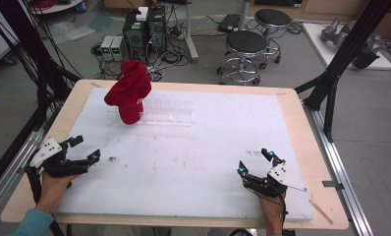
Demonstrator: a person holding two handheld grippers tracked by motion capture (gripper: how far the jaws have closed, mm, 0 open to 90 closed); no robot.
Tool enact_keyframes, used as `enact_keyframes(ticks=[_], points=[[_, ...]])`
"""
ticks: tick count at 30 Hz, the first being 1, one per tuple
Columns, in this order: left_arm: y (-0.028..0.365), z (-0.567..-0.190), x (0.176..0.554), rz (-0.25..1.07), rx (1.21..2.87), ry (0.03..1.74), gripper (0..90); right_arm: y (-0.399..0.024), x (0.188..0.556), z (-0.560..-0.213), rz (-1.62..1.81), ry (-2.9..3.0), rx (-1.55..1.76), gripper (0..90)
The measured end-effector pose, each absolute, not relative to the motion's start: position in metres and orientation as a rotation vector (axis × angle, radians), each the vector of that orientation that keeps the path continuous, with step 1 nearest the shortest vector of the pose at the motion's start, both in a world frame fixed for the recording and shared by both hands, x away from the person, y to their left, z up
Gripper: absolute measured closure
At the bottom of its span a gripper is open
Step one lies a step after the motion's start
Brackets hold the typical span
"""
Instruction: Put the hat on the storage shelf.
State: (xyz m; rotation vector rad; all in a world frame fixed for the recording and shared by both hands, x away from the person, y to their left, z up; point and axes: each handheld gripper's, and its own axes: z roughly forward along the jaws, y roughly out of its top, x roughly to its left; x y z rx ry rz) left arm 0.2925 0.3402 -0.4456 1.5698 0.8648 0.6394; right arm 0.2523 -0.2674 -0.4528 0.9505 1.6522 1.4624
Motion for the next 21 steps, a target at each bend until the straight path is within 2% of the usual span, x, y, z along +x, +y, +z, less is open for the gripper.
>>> enact_keyframes(ticks=[21], points=[[0.3409, -0.452, 0.2824, 0.714, 1.493, 0.829, 9.5, -0.2674, 0.2527, -0.4528, 1.458, 1.652, 0.952, 10.5]])
